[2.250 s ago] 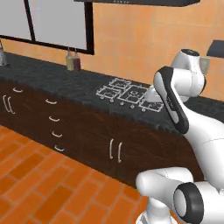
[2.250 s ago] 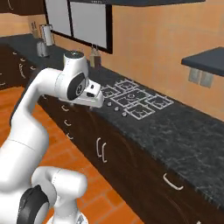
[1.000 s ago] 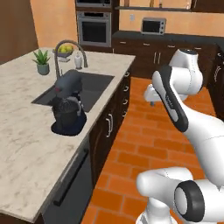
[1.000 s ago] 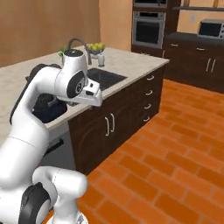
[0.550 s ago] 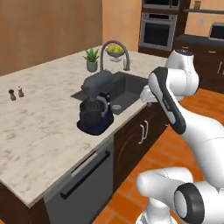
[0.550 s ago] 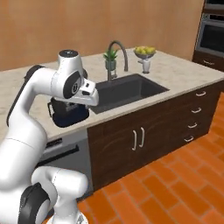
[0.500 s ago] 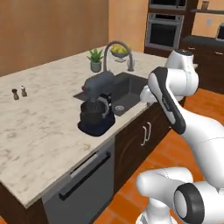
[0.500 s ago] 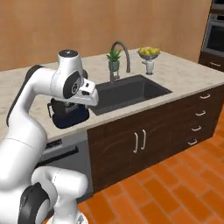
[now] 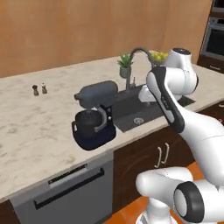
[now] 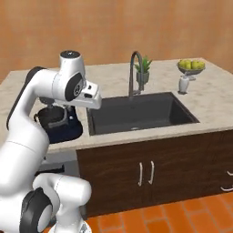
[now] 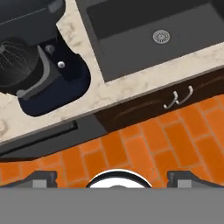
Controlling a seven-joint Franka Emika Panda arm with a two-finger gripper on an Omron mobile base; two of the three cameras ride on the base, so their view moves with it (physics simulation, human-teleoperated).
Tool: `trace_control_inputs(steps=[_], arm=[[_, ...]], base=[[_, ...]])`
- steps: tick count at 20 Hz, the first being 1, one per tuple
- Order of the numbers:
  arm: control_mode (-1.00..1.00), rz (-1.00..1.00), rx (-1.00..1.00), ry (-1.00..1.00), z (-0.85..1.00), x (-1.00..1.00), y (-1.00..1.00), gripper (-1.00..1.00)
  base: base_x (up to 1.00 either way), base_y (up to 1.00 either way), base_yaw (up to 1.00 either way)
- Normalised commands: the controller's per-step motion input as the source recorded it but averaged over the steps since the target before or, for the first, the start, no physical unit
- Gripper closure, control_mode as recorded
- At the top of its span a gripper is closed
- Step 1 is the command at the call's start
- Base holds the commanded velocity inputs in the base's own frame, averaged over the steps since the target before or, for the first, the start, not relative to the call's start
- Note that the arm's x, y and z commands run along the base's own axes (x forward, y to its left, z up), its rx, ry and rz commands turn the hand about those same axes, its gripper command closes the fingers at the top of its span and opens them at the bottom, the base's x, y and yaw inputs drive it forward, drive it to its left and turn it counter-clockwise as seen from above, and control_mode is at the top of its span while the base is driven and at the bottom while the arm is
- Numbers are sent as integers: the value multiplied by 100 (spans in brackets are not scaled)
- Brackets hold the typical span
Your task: Navigate to the sink.
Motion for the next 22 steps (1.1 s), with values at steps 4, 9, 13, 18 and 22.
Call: trace_control_inputs(steps=[4,9,13,18,22], arm=[[100,0,0,0,0,0,0,-100],[100,0,0,0,0,0,0,-100],[100,0,0,0,0,0,0,-100],[100,0,0,0,0,0,0,-100],[100,0,0,0,0,0,0,-100]], base=[[72,-89,44],[86,-89,38],[78,-77,37],[83,-56,31],[90,-54,35]])
